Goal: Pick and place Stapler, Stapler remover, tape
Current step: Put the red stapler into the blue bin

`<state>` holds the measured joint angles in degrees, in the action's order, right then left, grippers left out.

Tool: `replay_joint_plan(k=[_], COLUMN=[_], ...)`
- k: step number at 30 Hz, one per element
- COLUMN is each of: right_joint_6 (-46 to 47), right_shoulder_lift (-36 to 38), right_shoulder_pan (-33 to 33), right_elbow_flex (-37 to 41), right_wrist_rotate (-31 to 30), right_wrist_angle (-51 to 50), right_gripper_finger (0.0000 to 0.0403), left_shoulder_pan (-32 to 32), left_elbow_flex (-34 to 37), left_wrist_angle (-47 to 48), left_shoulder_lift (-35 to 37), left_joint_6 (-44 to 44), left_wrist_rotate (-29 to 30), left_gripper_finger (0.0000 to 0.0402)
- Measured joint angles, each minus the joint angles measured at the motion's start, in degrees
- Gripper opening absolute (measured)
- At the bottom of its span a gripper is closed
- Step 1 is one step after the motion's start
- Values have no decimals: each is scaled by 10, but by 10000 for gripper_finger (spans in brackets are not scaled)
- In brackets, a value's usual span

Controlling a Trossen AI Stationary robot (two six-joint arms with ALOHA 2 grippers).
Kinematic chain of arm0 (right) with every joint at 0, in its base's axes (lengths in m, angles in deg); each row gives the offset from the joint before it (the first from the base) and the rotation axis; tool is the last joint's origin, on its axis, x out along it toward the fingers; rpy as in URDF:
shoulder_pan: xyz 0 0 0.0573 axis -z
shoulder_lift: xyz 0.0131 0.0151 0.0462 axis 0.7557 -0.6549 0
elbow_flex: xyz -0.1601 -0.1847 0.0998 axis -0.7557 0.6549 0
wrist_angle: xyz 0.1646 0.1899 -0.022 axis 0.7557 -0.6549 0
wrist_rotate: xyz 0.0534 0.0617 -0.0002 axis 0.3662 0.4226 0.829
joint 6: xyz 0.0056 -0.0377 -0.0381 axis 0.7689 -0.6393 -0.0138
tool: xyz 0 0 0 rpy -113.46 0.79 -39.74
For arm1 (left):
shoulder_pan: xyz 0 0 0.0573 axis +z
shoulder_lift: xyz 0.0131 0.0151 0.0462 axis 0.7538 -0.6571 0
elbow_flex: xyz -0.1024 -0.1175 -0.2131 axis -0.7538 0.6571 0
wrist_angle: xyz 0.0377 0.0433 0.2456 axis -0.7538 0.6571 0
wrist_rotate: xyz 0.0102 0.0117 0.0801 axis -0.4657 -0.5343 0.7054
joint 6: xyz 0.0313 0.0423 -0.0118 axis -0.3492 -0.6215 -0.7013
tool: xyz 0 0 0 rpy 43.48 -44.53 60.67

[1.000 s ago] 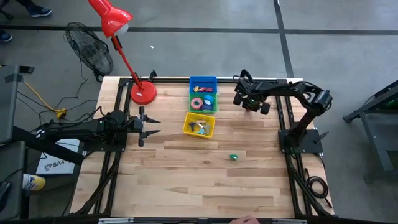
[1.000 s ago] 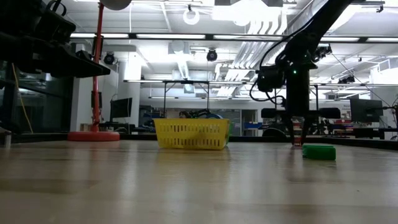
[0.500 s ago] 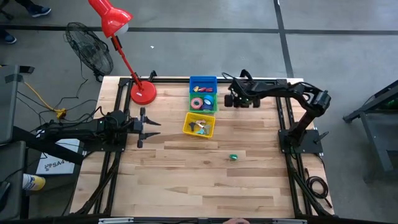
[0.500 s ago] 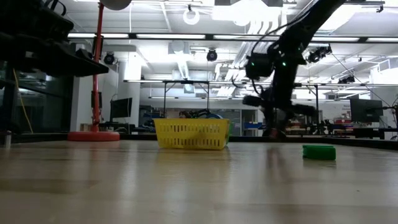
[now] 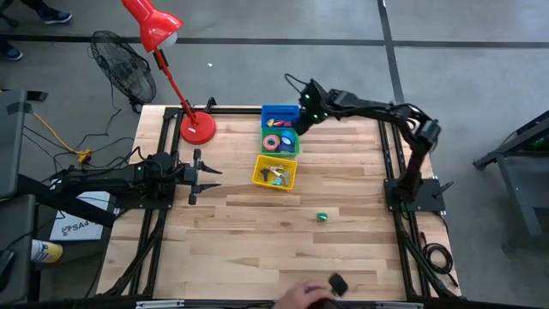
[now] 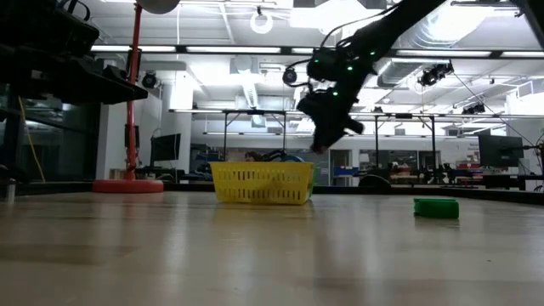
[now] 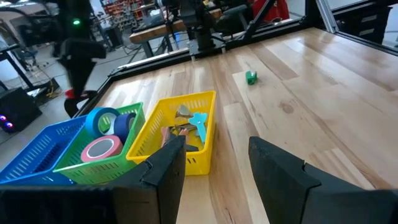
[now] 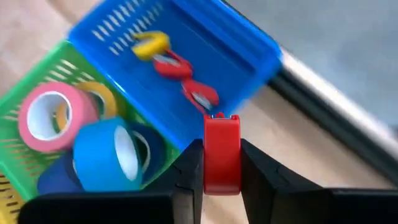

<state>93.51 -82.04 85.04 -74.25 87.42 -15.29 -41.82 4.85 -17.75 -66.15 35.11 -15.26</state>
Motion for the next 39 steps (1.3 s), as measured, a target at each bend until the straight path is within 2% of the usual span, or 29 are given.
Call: replay_joint_plan(k=[6, 9, 14, 25, 39], right_joint_6=[-137, -194, -238, -297, -313], right_shoulder_lift=[-95, -142, -199, -203, -203], right_shoulder_pan=[5, 6, 9, 13, 13], right_elbow_flex=[-118, -178, -251, -266, -265], right_wrist_rotate=[66, 80, 82, 84, 78], right_wrist_angle=[-15, -37, -81, -60, -50], right_gripper_finger=[66, 65, 67, 68, 82], left_shoulder_pan=[0, 0, 0, 0, 0], left_elbow_flex=[0, 0, 0, 0, 0], left_wrist_angle=[0, 0, 0, 0, 0], left_shoulder_lift=[0, 0, 0, 0, 0], left_joint_6=[0, 0, 0, 0, 0], left_wrist_rotate=[0, 0, 0, 0, 0], left_gripper_finger=[172, 172, 172, 172, 172])
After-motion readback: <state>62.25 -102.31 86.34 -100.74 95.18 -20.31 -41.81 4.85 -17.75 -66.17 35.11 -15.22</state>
